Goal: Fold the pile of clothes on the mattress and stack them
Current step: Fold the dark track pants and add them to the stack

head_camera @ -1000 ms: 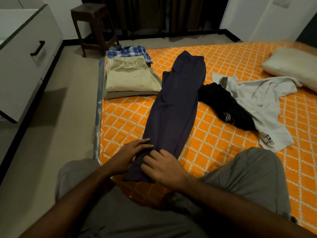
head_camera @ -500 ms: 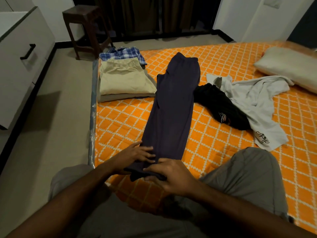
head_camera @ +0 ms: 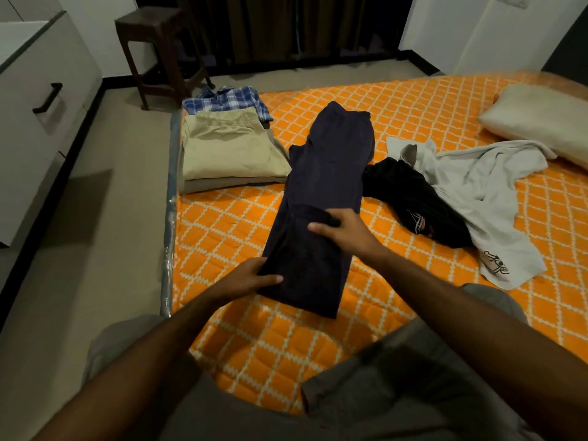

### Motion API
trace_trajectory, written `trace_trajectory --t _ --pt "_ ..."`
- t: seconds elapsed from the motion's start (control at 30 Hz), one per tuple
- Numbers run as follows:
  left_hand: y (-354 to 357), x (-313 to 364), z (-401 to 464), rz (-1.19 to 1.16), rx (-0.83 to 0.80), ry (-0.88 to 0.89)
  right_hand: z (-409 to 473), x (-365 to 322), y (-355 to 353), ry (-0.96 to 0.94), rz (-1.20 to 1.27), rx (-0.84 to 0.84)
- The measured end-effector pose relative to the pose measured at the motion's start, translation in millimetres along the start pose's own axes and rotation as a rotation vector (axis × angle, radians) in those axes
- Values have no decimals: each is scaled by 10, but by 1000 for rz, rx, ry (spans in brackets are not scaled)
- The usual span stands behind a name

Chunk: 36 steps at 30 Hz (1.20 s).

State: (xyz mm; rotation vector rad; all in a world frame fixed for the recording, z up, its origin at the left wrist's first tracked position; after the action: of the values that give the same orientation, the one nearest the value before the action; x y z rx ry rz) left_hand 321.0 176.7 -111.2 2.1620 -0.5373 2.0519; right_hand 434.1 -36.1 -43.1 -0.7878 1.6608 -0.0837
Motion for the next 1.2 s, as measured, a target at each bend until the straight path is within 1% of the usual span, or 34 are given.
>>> trace_trajectory --t 0.07,0.1,0.13,0.17,0.2,0.23,0.27,0.3,0.33,0.37,0.4,0.43,0.5,0.6,0.63,0.7,0.77,0.87,0.93,1.0,1.1,1.2 --pt "-70 -46 176 22 103 -47 343 121 -121 97 76 43" --pt "-105 -80 236 72 148 -59 462 180 -154 148 61 82" --pt "-143 -119 303 153 196 -73 562 252 -183 205 -18 135" --pt "-172 -160 364 232 242 -99 618 314 -199 232 -156 190" --pt "-195 -207 402 278 274 -128 622 367 -177 205 -313 233" --pt "-197 -232 431 279 294 -147 569 414 -114 115 -431 244" --pt "-196 -254 435 274 295 -161 433 442 14 -11 -496 201" --pt "-186 -268 424 288 272 -168 249 484 188 -124 -546 111" --pt "-182 -291 422 323 241 -165 57 537 370 -195 -616 1" --pt "-181 -321 421 353 225 -158 -123 627 559 -228 -707 -98" --pt "-184 -338 406 368 231 -144 -275 734 739 -239 -813 -158" --pt "-191 -350 391 382 240 -134 -399 826 899 -232 -895 -175" --pt "-196 -349 370 408 235 -123 -504 934 1110 -182 -948 -124" --pt "-172 -333 329 443 232 -114 -485 892 1235 -158 -977 -2" --pt "-163 -323 312 462 227 -106 -459 858 1247 -137 -998 10" --pt "-158 -316 304 505 205 -76 -414 799 1257 -83 -1050 -7" --pt "-176 -273 326 537 191 -30 -399 754 1252 -71 -1117 -22" --pt "-229 -127 396 638 188 114 -473 703 1248 -88 -1166 -85" --pt "-261 -71 476 737 141 209 -554 624 1208 -97 -1176 -151" --pt "-252 0 547 818 30 255 -638 492 1085 -103 -1118 -204" --pt "-132 55 642 884 -195 275 -799 181 800 -147 -963 -288" --pt "-16 -12 685 891 -343 251 -1015 -116 556 -184 -806 -380"
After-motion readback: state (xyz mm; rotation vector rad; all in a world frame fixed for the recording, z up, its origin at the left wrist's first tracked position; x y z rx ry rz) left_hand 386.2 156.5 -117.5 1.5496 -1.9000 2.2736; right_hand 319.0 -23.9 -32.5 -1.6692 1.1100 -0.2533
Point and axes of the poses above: each hand's wrist, its own z-axis towards the middle knuckle, its own y-axis out of the palm, x = y × z, the point moved 3 cm from there along z, towards the middle knuckle, and after that the axes turned 15 degrees about y, right-handed, at the moved point
